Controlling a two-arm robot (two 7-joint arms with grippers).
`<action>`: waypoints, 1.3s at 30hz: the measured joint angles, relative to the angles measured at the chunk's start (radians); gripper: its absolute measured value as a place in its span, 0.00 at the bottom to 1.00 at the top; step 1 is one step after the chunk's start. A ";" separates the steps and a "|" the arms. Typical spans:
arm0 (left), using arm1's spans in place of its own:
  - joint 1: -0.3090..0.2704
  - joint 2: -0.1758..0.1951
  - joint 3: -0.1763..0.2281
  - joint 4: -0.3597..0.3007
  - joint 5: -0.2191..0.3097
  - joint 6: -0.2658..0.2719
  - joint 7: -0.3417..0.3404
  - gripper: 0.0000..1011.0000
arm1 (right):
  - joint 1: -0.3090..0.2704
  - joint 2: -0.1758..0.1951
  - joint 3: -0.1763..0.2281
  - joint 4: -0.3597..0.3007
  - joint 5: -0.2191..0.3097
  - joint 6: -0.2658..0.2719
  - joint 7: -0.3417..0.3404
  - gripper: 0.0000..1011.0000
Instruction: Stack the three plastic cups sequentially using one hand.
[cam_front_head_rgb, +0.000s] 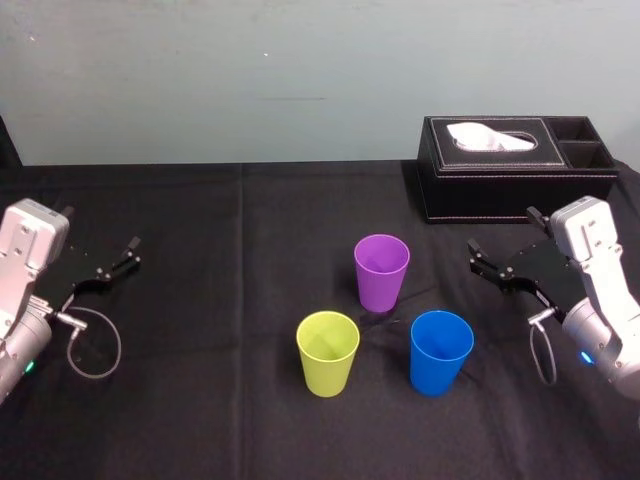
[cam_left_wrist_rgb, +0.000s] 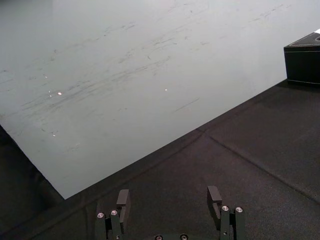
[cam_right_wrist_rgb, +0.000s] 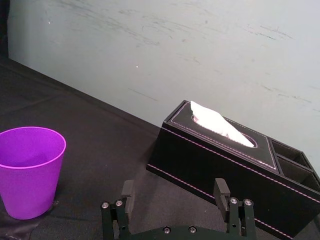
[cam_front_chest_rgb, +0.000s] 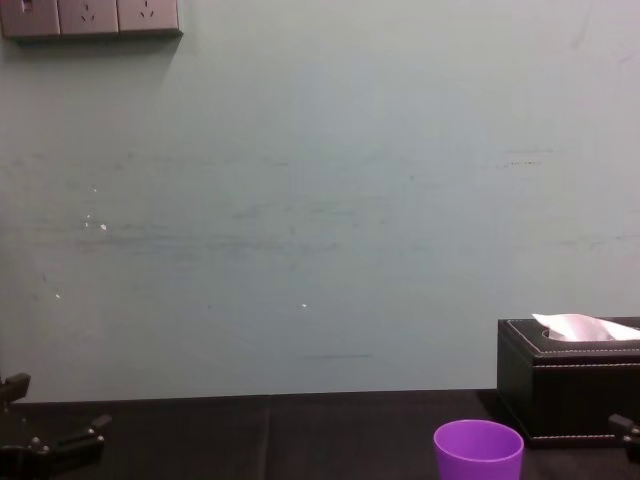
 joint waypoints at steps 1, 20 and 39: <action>0.000 0.000 0.000 0.000 0.000 0.000 0.000 1.00 | 0.000 0.000 0.000 0.000 0.000 0.000 0.000 0.99; 0.000 0.000 0.000 0.000 0.000 0.000 0.000 1.00 | 0.000 0.000 0.000 0.000 0.000 0.000 0.000 0.99; 0.000 0.000 0.000 0.000 0.000 0.000 0.000 1.00 | 0.000 0.000 0.000 0.000 0.000 0.000 0.000 0.99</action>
